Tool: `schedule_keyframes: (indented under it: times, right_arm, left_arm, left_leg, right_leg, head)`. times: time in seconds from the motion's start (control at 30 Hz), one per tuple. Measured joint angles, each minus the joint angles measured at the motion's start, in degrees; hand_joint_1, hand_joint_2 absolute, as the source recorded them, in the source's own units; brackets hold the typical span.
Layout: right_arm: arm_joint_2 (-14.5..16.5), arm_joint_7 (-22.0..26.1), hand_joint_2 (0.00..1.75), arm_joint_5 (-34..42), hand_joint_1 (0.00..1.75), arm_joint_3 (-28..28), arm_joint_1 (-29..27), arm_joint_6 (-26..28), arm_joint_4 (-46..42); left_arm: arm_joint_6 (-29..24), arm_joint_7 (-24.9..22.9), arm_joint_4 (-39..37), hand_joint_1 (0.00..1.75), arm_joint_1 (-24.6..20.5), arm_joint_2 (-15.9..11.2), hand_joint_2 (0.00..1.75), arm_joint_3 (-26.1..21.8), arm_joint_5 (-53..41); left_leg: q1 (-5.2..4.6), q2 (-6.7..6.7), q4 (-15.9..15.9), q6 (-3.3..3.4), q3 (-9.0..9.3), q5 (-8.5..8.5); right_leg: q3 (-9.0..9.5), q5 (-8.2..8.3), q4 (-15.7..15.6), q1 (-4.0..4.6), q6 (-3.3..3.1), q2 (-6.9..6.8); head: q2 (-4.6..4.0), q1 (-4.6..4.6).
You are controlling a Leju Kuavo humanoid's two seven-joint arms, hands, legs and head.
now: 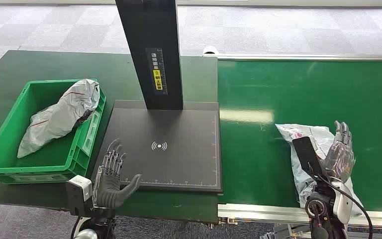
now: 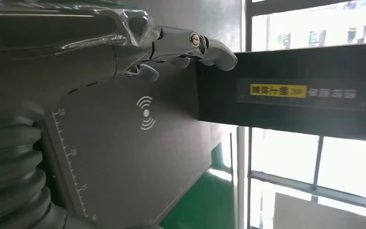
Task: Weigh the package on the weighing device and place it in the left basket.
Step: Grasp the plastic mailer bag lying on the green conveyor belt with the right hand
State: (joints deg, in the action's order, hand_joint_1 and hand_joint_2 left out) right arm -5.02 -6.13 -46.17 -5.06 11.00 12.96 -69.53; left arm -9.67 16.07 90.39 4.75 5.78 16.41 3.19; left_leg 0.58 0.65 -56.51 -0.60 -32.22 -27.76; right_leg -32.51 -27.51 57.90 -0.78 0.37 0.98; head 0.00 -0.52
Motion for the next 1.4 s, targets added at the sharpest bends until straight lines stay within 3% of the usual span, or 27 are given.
schedule_keyframes:
  times: [0.23, 0.57, 0.8, 0.93, 1.13, 1.4]
  right_arm:
    - [0.3, 5.2, 1.75, 4.5, 0.0, -3.5, -1.2, 1.1, 11.6]
    - [0.7, 4.3, 1.75, 4.3, 0.0, -4.6, -1.5, 1.0, 16.1]
    - [2.1, 2.1, 1.75, 1.0, 0.0, -2.6, -2.2, -2.2, 15.2]
    - [3.7, -0.3, 1.75, 1.2, 1.7, 1.5, -2.3, -4.8, 12.3]
    - [5.9, -0.9, 1.75, 2.5, 1.75, 6.8, -2.7, -5.4, 12.1]
    - [6.5, -0.6, 1.75, 3.2, 1.75, 8.8, -2.7, -5.4, 12.2]
  left_arm:
    - [-0.4, 1.5, -2.8, 0.0, 1.3, -0.2, 1.75, 0.3, 1.5]
    - [-0.9, 1.7, -4.6, 0.0, 1.4, -0.4, 1.75, 0.5, 1.7]
    - [-1.6, 2.5, -4.8, 0.0, 1.0, -0.5, 1.75, 1.2, 2.2]
    - [-2.2, 1.9, -3.3, 0.0, -0.3, -0.5, 1.75, 1.4, 2.1]
    - [-2.3, 1.7, -3.0, 0.0, -0.6, -0.5, 1.75, 1.6, 2.1]
    - [-2.3, 1.7, -3.0, 0.0, -0.7, -0.5, 1.75, 1.7, 2.1]
  left_leg:
    - [0.01, 0.02, 0.0, 0.0, -0.07, -0.02]
    - [0.01, 0.01, 0.0, 0.0, -0.07, -0.01]
    - [0.02, -0.02, 0.0, 0.0, -0.06, -0.01]
    - [0.06, -0.05, 0.0, -0.01, 0.01, 0.0]
    - [0.07, -0.06, 0.0, -0.01, 0.04, 0.0]
    - [0.05, -0.04, 0.0, -0.01, 0.04, 0.0]
  right_leg:
    - [-0.08, -0.01, 0.0, 0.02, 0.0, -0.02]
    - [-0.06, -0.01, 0.0, 0.02, -0.01, -0.02]
    - [-0.06, -0.01, 0.0, 0.02, -0.01, 0.0]
    - [-0.03, -0.01, 0.0, 0.07, -0.01, 0.02]
    - [0.0, -0.01, 0.0, 0.08, -0.02, 0.02]
    - [0.01, -0.01, 0.0, 0.05, -0.01, 0.01]
  head:
    - [0.0, -0.03]
    - [0.0, -0.01]
    - [0.0, -0.02]
    - [0.0, -0.02]
    - [0.0, -0.02]
    - [0.0, -0.02]
